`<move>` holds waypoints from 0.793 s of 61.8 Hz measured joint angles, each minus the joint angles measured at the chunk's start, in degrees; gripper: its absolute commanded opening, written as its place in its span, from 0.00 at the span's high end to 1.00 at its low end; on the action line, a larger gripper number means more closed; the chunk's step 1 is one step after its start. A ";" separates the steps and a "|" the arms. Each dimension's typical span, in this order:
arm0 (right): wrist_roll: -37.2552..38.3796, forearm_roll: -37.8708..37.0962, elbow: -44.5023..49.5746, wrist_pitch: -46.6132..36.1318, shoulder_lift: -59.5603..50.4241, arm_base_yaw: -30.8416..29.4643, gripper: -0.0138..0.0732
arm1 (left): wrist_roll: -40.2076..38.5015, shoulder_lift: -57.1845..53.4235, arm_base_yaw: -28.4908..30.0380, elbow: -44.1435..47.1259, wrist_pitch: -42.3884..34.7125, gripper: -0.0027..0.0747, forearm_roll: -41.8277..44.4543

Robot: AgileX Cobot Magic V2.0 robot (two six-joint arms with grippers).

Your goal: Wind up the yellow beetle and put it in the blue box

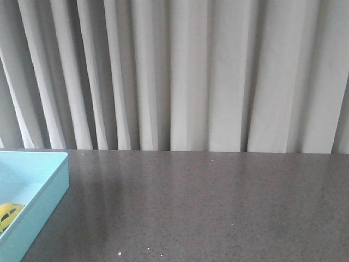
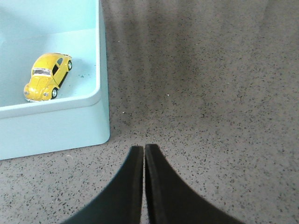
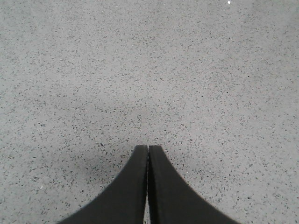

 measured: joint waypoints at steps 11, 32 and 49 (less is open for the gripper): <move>0.00 0.00 0.00 0.00 0.00 0.00 0.85 | -0.24 -12.14 1.10 11.50 -10.97 0.97 0.68; 0.00 0.00 0.00 0.04 -0.08 0.00 0.85 | -1.39 -31.87 3.54 27.86 -20.83 0.97 0.90; 0.00 0.00 0.00 0.64 -0.17 0.00 0.85 | -1.58 -32.16 3.66 27.97 -20.76 0.97 0.90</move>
